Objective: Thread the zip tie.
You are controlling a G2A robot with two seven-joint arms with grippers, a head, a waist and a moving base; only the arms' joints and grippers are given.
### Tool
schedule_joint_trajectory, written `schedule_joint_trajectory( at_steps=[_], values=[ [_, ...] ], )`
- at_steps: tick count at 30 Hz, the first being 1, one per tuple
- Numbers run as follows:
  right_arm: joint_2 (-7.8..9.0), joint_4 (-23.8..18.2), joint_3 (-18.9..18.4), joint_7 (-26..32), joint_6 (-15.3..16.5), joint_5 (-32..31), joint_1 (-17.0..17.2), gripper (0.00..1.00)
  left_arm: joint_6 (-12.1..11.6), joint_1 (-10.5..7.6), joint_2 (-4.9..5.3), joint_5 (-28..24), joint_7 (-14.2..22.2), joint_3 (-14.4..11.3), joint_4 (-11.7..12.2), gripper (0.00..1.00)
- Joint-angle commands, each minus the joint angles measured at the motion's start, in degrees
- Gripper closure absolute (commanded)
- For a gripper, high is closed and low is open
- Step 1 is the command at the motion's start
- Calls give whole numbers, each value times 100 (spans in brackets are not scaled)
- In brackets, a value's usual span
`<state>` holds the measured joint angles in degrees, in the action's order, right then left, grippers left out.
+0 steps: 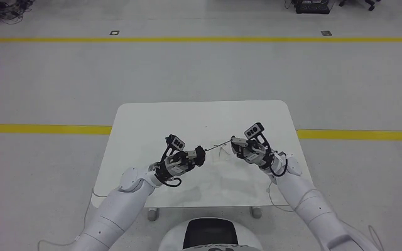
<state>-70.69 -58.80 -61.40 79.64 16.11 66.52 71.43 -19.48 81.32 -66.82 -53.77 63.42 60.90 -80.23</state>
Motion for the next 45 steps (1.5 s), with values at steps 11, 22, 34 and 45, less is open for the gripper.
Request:
schedule_joint_trajectory(
  at_steps=[11,22,34,45],
  values=[
    [265,-421,-799,0,-155,216,358,0,0,0,0,0,0,0,0,100],
    [279,-601,-874,-282,-120,54,429,0,32,1,-2,34,-96,-14,-40,100],
    [375,-1319,-1445,-826,-39,-240,871,0,251,284,110,277,-540,327,-701,100],
    [376,-1354,-1467,-856,-53,-250,886,0,260,310,120,261,-483,354,-752,100]
  ],
)
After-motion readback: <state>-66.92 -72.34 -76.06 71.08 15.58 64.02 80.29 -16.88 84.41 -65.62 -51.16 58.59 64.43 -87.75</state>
